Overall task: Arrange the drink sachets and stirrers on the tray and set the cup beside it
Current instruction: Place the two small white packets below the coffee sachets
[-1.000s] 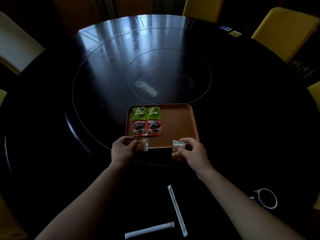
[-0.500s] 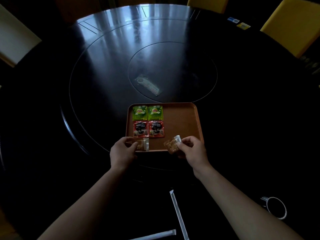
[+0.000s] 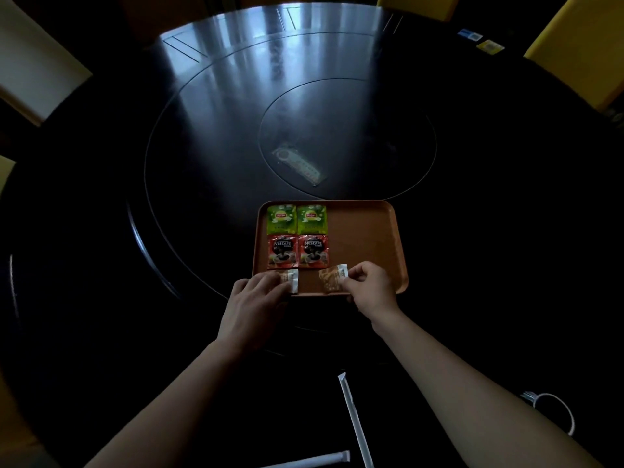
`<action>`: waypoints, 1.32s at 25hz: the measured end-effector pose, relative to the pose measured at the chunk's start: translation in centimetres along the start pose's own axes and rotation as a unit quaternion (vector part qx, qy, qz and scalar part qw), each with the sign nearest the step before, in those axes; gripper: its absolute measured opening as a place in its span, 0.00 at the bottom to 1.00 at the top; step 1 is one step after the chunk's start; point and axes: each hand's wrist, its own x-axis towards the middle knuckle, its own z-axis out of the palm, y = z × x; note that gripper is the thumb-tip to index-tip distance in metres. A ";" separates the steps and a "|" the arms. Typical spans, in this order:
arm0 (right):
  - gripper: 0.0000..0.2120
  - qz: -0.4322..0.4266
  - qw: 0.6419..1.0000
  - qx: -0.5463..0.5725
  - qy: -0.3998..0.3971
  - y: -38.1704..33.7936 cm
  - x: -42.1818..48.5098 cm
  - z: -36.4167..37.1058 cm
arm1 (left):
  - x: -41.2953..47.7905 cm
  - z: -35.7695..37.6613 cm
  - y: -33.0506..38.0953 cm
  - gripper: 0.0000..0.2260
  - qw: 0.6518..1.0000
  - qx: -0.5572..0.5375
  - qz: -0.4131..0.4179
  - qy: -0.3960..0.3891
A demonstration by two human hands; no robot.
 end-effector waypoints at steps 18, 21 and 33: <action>0.14 -0.117 0.910 -0.398 0.029 -1.0 0.6 0.6 | 1.1 1.8 -0.9 0.17 0.975 -0.147 -0.141 0.088; 0.17 -0.103 0.910 -0.402 0.017 -1.2 0.5 0.9 | 1.0 1.9 -1.0 0.14 0.979 -0.124 -0.132 0.090; 0.20 -0.096 0.909 -0.405 -0.012 -1.5 0.8 1.6 | 0.3 1.4 -1.3 0.16 0.995 -0.078 -0.050 0.035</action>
